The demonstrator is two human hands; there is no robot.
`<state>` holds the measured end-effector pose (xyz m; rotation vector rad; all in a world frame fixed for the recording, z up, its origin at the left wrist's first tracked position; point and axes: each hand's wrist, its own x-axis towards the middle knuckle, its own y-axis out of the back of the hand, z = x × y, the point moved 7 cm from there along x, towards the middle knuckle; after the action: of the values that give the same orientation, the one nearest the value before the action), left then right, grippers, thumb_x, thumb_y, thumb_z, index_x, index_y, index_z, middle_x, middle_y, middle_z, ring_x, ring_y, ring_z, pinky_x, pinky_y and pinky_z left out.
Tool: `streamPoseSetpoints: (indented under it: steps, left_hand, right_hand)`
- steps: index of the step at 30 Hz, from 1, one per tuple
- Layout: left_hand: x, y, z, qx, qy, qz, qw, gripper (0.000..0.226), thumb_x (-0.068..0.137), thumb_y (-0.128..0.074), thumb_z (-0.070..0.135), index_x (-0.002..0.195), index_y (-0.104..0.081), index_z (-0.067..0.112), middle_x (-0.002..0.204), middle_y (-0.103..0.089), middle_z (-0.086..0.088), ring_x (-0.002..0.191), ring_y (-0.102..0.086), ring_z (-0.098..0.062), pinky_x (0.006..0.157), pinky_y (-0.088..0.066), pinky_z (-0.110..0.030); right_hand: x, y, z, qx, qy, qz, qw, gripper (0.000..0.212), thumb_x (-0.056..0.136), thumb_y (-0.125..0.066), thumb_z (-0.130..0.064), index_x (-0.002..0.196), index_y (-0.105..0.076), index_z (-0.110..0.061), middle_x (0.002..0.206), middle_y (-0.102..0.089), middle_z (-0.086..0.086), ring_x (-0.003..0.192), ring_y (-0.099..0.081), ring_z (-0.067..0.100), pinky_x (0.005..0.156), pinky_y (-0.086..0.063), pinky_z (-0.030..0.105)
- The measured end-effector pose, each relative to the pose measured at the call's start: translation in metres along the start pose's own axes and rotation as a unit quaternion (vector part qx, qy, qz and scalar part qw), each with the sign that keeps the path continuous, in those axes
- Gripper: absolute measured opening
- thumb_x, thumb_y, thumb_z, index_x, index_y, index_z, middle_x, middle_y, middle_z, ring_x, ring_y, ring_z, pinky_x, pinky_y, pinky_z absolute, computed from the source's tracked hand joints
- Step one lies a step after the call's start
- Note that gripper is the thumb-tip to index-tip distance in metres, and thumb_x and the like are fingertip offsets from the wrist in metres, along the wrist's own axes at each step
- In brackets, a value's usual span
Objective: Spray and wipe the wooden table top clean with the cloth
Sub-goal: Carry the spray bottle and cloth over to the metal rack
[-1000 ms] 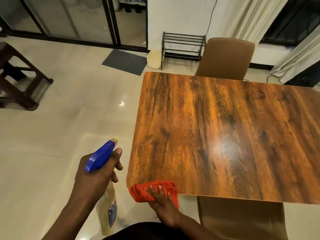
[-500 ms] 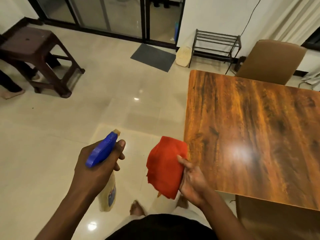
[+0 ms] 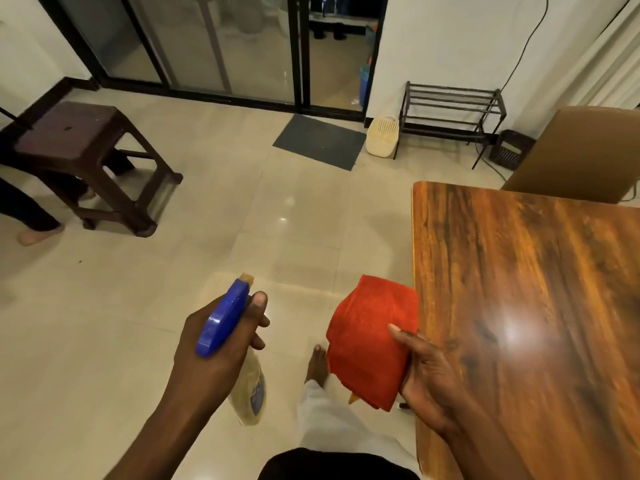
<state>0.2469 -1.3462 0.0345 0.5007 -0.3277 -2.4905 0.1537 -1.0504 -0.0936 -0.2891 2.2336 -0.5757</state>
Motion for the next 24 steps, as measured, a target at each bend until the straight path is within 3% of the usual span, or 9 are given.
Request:
streamPoseSetpoints:
  steps: [5,9,15,20,24]
  left_hand:
    - [0.085,-0.017,0.030,0.012,-0.007,-0.005,1.000,0.059,0.076,-0.055,0.088,0.084,-0.078,0.033,0.073,-0.080,0.002,0.070,-0.077,-0.011,0.074,-0.057,-0.036]
    - [0.150,-0.031,0.059,0.027,-0.010,-0.013,1.000,0.057,0.076,-0.055,0.087,0.086,-0.077,0.035,0.077,-0.081,0.005,0.072,-0.079,-0.012,0.075,-0.058,-0.035]
    - [0.268,-0.059,0.129,0.017,-0.031,-0.004,0.999,0.057,0.076,-0.051,0.088,0.084,-0.076,0.038,0.073,-0.080,0.006,0.072,-0.078,-0.009,0.073,-0.056,-0.033]
    - [0.356,-0.085,0.163,-0.002,-0.038,-0.008,0.999,0.063,0.078,-0.052,0.084,0.086,-0.078,0.027,0.079,-0.080,0.008,0.072,-0.078,-0.010,0.078,-0.061,-0.037]
    - [0.436,-0.105,0.187,-0.021,-0.051,-0.015,0.998,0.063,0.085,-0.052,0.083,0.092,-0.076,0.025,0.086,-0.079,0.013,0.075,-0.077,-0.009,0.073,-0.058,-0.030]
  right_hand:
    - [0.070,-0.034,-0.044,0.007,0.009,-0.010,1.000,0.054,0.092,-0.082,-0.026,0.143,-0.064,-0.023,0.135,-0.077,0.009,0.119,-0.076,0.034,0.084,-0.065,0.058]
    - [0.124,-0.062,-0.074,0.006,-0.021,-0.005,1.000,0.056,0.093,-0.082,-0.027,0.146,-0.063,-0.026,0.139,-0.074,0.010,0.121,-0.075,0.036,0.089,-0.063,0.061]
    - [0.208,-0.118,-0.178,0.002,0.015,-0.028,0.999,0.068,0.084,-0.086,-0.032,0.147,-0.063,-0.023,0.140,-0.074,0.010,0.125,-0.073,0.033,0.092,-0.063,0.059]
    - [0.271,-0.141,-0.249,0.007,0.038,-0.019,0.999,0.052,0.099,-0.072,-0.023,0.149,-0.061,-0.016,0.145,-0.070,0.014,0.132,-0.069,0.036,0.109,-0.053,0.067]
    - [0.323,-0.155,-0.296,0.010,0.052,0.007,0.999,0.050,0.096,-0.073,-0.023,0.145,-0.063,-0.017,0.140,-0.073,0.013,0.127,-0.072,0.035,0.103,-0.058,0.065]
